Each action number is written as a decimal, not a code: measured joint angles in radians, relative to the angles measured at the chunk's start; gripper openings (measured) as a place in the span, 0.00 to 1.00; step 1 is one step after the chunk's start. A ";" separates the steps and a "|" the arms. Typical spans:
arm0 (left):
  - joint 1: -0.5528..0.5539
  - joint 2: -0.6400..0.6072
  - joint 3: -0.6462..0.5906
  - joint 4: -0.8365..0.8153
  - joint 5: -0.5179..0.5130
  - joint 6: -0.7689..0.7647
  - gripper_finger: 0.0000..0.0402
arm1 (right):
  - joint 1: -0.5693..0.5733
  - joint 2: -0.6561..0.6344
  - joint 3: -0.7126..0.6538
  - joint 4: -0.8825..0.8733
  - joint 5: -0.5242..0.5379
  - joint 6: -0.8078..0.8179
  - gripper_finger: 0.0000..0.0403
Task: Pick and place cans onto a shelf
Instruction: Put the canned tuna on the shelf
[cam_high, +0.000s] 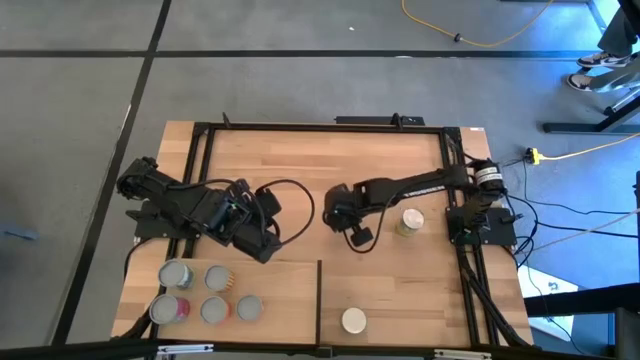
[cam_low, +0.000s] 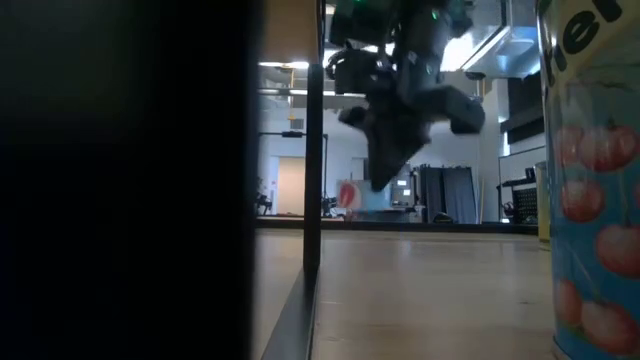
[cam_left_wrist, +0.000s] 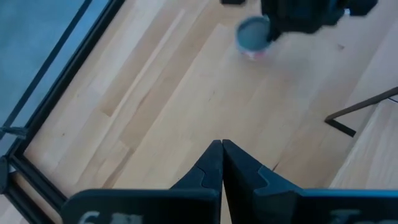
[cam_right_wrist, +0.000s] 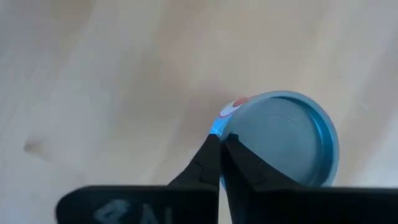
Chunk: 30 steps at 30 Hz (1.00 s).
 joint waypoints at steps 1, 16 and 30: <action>0.000 0.000 0.000 0.000 0.007 0.000 0.00 | -0.002 0.000 0.033 -0.053 0.020 0.000 0.01; -0.076 -0.053 0.000 -0.017 -0.022 -0.023 0.00 | 0.016 0.010 0.547 -0.376 0.067 -0.041 0.01; -0.085 -0.098 0.001 -0.018 -0.038 0.008 0.00 | 0.102 0.222 0.961 -0.447 -0.071 -0.001 0.01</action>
